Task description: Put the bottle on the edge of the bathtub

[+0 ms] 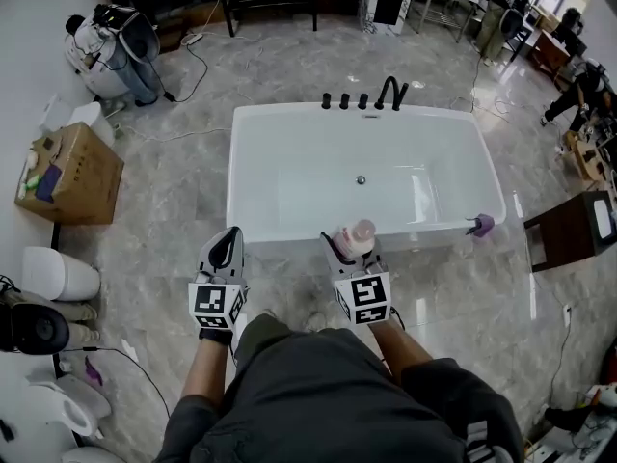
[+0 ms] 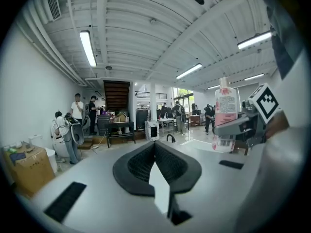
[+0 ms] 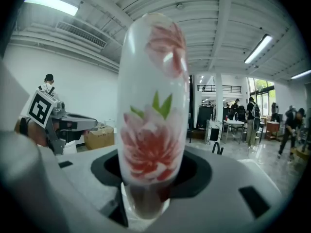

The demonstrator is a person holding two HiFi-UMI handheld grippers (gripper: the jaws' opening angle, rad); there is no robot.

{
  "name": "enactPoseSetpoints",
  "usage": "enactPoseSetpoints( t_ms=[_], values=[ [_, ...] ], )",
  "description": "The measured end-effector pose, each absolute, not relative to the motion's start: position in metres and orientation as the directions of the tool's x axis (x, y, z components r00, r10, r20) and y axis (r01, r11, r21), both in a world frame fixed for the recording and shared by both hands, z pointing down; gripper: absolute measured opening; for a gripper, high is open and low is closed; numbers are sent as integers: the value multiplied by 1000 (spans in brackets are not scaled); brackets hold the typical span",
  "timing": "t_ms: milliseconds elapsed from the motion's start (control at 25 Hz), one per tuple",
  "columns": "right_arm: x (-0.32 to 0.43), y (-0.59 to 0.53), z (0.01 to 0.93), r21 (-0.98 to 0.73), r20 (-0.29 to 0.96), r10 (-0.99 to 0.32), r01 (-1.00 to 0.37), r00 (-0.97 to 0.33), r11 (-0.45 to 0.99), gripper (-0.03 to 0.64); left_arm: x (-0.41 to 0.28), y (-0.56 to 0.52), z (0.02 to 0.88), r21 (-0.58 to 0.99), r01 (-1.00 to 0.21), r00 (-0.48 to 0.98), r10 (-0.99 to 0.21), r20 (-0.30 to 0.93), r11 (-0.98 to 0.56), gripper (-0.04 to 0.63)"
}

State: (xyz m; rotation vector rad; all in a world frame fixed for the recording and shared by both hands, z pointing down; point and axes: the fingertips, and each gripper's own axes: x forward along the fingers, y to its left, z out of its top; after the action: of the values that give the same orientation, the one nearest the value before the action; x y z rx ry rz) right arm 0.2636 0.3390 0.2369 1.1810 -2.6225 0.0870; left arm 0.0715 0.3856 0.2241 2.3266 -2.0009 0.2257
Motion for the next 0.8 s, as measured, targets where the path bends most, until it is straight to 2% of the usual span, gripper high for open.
enactPoseSetpoints(
  t_ms=[320,800],
  values=[
    [237,315,252,56,278,-691,-706,-668,706,229,48,378,247,-23,-995,94,-979,179,-100,0],
    [188,232,251,90,300,-737,-751,-605,654,229,8,266,253,11,-979,204,-966,156,-205,-2]
  ],
)
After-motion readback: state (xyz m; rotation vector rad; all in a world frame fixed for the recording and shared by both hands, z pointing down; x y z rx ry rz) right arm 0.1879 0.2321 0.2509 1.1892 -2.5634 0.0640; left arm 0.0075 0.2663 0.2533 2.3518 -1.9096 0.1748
